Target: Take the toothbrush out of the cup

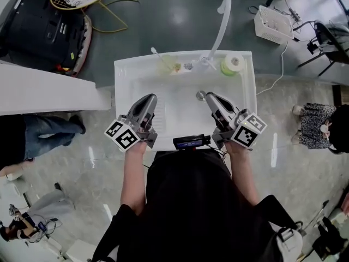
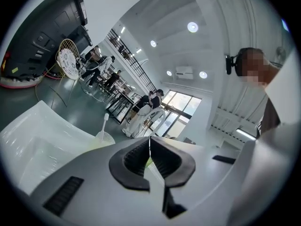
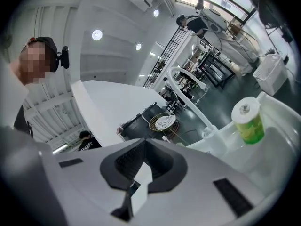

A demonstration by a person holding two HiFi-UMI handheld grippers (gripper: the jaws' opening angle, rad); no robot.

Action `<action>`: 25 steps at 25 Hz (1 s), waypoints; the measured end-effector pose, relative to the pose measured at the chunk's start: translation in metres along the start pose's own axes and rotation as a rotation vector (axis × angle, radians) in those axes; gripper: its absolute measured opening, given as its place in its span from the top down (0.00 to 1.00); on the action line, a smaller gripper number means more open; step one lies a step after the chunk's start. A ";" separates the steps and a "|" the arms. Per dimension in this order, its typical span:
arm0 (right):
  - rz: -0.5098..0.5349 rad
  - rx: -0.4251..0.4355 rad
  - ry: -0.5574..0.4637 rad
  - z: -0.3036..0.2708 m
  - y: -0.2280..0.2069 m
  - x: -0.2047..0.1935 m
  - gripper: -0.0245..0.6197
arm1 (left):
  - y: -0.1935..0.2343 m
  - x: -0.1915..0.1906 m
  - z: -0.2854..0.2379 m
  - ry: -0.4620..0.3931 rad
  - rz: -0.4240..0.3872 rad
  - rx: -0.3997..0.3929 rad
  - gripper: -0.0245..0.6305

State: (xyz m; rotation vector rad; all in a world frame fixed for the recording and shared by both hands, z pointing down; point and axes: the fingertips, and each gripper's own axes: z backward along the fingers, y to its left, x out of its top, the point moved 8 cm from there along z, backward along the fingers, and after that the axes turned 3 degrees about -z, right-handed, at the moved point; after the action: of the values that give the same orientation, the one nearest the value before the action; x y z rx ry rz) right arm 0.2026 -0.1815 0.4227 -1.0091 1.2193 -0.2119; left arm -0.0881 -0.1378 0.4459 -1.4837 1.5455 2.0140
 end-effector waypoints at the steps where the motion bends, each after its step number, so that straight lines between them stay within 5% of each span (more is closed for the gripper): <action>1: 0.012 -0.011 0.002 0.000 0.002 0.002 0.95 | 0.007 0.000 -0.003 0.008 -0.001 0.000 0.95; 13: 0.110 -0.116 0.057 0.002 0.029 0.003 0.95 | 0.078 -0.004 -0.046 0.054 -0.031 -0.001 0.94; 19: 0.126 -0.137 0.075 -0.004 0.029 0.000 0.95 | 0.111 -0.006 -0.073 0.141 -0.110 0.038 0.79; 25: 0.122 -0.151 0.088 -0.008 0.030 -0.001 0.95 | 0.133 0.001 -0.098 0.199 -0.156 0.055 0.76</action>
State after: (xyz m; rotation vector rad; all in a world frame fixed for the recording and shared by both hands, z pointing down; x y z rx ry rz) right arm 0.1840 -0.1680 0.4011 -1.0603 1.3888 -0.0700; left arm -0.1198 -0.2749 0.5316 -1.7682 1.4901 1.7704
